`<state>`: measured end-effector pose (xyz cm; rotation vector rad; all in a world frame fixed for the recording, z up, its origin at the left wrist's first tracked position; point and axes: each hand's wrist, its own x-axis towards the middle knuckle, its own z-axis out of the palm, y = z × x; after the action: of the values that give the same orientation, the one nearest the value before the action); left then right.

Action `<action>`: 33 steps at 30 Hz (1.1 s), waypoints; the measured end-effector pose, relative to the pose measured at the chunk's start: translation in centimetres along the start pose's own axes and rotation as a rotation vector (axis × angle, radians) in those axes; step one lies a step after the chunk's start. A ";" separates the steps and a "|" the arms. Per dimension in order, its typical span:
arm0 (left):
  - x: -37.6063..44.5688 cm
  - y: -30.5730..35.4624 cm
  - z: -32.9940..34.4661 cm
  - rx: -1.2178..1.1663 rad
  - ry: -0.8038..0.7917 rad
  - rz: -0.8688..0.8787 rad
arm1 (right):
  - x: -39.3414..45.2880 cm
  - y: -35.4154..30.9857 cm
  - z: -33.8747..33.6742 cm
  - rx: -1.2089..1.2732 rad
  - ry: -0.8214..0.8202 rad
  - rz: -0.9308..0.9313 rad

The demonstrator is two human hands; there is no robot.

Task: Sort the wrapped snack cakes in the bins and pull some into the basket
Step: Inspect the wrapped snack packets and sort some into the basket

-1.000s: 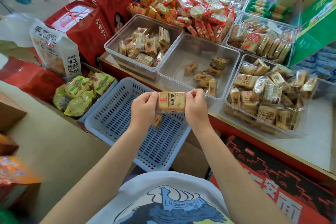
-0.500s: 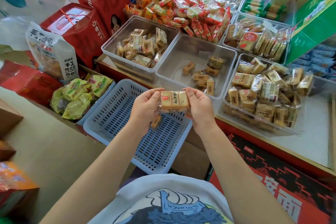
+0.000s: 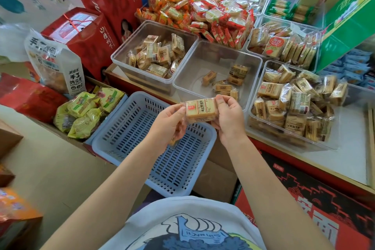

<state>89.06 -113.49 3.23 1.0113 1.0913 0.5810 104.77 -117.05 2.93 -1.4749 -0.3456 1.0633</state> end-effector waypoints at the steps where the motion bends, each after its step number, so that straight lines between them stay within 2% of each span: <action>1: 0.0 0.0 0.0 0.034 -0.004 0.008 | 0.2 0.0 0.2 -0.001 0.004 0.001; 8: 1.7 0.7 -0.7 0.138 0.222 0.092 | 1.1 0.9 1.7 -0.188 -0.059 -0.046; 11: 2.5 1.1 -1.3 0.108 0.215 0.130 | 1.8 1.6 2.2 -0.259 -0.035 -0.068; 18: 5.5 1.8 -2.5 0.035 0.242 0.121 | 4.2 0.0 3.6 -0.194 0.043 -0.118; 22: 7.6 3.3 -3.2 0.002 0.188 0.153 | 6.8 -1.4 5.0 -0.223 0.006 -0.094; 29: 12.7 5.6 -5.4 0.056 0.298 0.166 | 10.9 -3.0 7.6 -0.275 -0.129 -0.058; 33: 16.0 6.7 -7.3 0.079 0.318 0.173 | 13.6 -3.6 9.7 -0.415 -0.107 -0.087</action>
<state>89.08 -94.77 1.26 1.1141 1.3216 0.8655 105.88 -100.02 2.07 -1.7524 -0.7349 1.0425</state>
